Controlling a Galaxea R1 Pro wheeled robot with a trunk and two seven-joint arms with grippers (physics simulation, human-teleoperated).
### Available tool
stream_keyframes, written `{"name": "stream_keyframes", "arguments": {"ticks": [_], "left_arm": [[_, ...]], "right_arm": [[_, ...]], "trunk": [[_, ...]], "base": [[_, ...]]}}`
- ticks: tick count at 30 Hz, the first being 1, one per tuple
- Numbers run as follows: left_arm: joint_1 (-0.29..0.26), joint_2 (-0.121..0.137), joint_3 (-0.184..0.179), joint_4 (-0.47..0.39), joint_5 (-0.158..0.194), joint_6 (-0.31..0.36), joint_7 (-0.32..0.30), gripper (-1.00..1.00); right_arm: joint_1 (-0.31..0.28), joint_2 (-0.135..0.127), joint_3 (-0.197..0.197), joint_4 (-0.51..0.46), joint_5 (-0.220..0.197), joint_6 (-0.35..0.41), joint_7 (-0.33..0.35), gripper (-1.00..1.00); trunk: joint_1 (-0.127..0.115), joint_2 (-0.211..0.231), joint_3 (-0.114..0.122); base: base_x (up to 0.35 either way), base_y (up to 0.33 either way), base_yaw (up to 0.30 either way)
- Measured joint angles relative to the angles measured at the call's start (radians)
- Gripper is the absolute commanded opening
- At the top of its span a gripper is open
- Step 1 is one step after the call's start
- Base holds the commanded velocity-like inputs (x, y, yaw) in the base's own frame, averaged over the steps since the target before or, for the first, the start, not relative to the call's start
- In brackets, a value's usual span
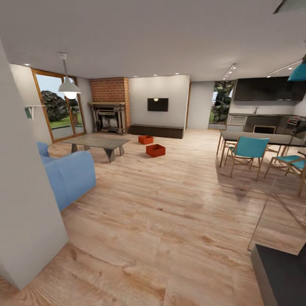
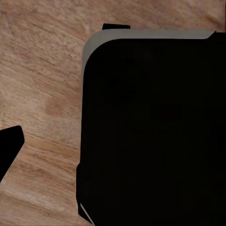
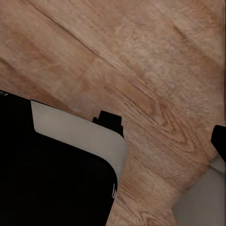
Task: Move the two storage containers from the living room to the garage. In the garage, place one container on the floor and stack the other container on top of it (either order is fine).
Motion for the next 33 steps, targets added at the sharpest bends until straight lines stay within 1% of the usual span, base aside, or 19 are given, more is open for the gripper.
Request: {"name": "stream_keyframes", "arguments": {"ticks": [26, 33], "left_arm": [[0.0, 0.0, 0.0, 0.0, 0.001, 0.001, 0.0, 1.0], [0.0, 0.0, 0.0, 0.0, 0.001, 0.001, 0.0, 1.0]], "right_arm": [[0.0, 0.0, 0.0, 0.0, 0.001, 0.0, -0.001, 1.0], [0.005, 0.005, 0.003, 0.0, 0.008, -0.001, -0.001, 1.0]], "trunk": [[0.0, 0.0, 0.0], [0.0, 0.0, 0.0]], "base": [[0.324, 0.0, -0.01], [0.324, 0.0, 0.0]]}}
